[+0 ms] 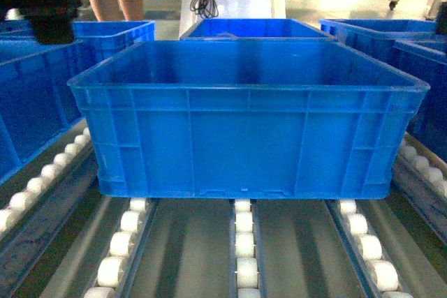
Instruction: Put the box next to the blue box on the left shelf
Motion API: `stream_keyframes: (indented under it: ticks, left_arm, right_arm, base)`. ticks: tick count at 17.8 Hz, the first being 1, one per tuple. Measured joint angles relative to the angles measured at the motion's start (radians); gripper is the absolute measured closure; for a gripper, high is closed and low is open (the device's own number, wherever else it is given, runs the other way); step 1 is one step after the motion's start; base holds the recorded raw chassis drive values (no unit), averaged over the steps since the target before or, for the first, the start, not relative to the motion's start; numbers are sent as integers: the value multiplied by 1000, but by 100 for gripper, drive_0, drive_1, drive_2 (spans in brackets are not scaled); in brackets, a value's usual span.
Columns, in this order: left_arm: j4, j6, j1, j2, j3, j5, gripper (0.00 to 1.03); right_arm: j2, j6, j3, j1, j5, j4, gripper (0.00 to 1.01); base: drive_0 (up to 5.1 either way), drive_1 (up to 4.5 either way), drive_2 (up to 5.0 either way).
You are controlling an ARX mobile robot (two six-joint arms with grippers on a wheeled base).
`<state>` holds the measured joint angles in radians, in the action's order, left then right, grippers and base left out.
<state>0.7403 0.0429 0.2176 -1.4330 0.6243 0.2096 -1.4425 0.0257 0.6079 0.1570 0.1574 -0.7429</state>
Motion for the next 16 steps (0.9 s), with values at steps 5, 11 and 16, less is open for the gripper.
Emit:
stream_keyframes:
  ticks: [5,11,16]
  left_arm:
    - [137,-24,-98,246,-334,-87,102]
    - [41,-26,-221,531,-512,-198,101]
    - [-60,-26,-217,706,-608,-208,101]
  right_arm:
    - [234,-21,-315,-69,-65,-151,100]
    - [521,-23,-496,-157,-158,-56,100]
    - [715,-23,-594,-157,-158,46,100]
  base:
    - [0,0,0]
    - [0,0,0]
    - [0,0,0]
